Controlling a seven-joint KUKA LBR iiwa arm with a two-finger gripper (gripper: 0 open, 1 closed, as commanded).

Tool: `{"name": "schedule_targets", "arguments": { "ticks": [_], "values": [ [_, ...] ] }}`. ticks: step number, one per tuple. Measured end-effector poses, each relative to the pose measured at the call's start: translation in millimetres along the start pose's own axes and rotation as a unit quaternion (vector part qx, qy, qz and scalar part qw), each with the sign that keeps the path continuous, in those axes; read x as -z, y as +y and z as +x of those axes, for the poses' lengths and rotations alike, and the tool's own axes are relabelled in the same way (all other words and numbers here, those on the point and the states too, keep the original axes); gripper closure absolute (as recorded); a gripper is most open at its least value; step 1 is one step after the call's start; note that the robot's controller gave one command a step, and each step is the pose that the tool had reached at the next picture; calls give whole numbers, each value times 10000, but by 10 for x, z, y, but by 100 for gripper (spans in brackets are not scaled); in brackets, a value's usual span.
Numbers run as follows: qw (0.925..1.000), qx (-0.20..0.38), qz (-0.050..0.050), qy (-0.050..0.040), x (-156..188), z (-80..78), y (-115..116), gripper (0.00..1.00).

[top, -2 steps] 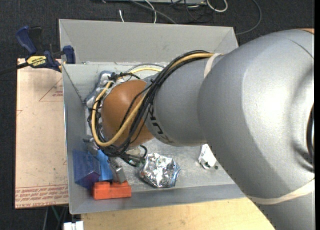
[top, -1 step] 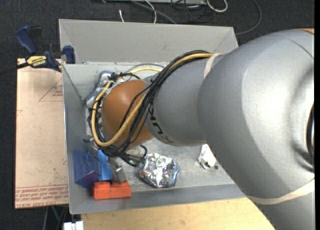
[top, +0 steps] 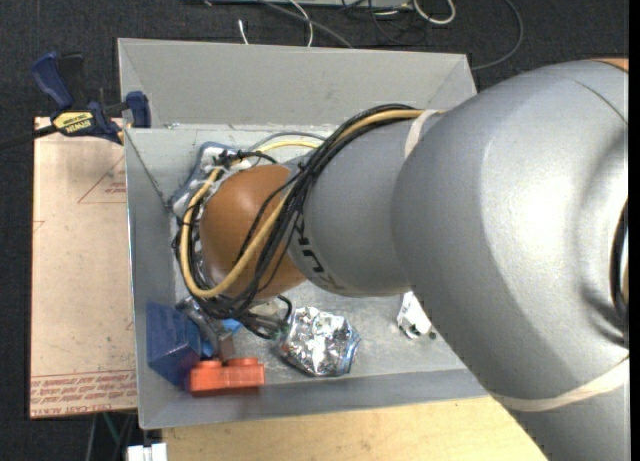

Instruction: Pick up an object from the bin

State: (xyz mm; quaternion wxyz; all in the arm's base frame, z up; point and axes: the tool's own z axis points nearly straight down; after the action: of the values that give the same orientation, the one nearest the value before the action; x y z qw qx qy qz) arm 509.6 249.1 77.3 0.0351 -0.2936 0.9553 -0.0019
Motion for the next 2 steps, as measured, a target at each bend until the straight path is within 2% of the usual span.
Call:
{"name": "schedule_targets", "arguments": {
  "ticks": [1,2],
  "values": [
    [10000,-8,14,-35,-29,-2,-14,0],
    [10000,-7,14,-34,-29,-2,-14,0]
  ]
}}
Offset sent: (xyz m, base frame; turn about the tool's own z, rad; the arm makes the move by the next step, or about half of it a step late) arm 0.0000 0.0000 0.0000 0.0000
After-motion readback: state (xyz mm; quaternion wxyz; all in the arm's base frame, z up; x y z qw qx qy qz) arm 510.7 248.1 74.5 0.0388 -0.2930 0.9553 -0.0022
